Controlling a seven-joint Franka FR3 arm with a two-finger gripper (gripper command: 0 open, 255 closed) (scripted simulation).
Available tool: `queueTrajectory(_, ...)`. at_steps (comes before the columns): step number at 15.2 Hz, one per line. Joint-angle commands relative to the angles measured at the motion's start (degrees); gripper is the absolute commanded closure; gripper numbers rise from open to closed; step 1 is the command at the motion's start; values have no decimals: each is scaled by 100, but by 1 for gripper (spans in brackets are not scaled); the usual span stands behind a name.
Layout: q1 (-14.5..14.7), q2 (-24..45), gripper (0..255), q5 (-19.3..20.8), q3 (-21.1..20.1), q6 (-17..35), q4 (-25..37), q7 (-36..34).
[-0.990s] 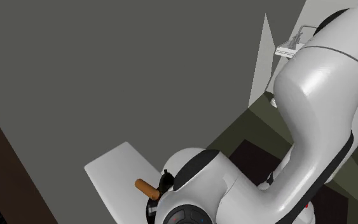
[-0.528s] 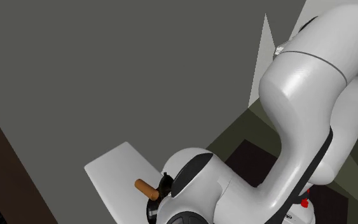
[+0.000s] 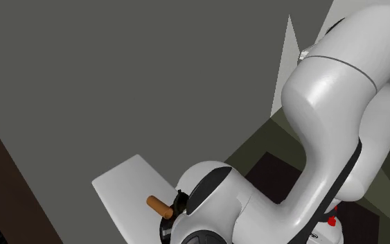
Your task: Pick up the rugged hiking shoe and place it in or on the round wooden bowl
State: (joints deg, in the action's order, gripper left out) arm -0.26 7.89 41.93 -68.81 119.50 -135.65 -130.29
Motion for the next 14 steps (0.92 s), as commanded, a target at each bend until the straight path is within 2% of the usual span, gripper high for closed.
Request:
queueTrajectory(1, -1, -1, 0, -1, 0, 1, -1, 1)
queueTrajectory(2, -1, 0, 0, 0, 1, 1, 0, 1)
queueTrajectory(6, -179, -969, 0, -1214, -436, -188, 238, 795)
queueTrajectory(14, -145, -965, 0, -1210, -402, -190, 238, 792)
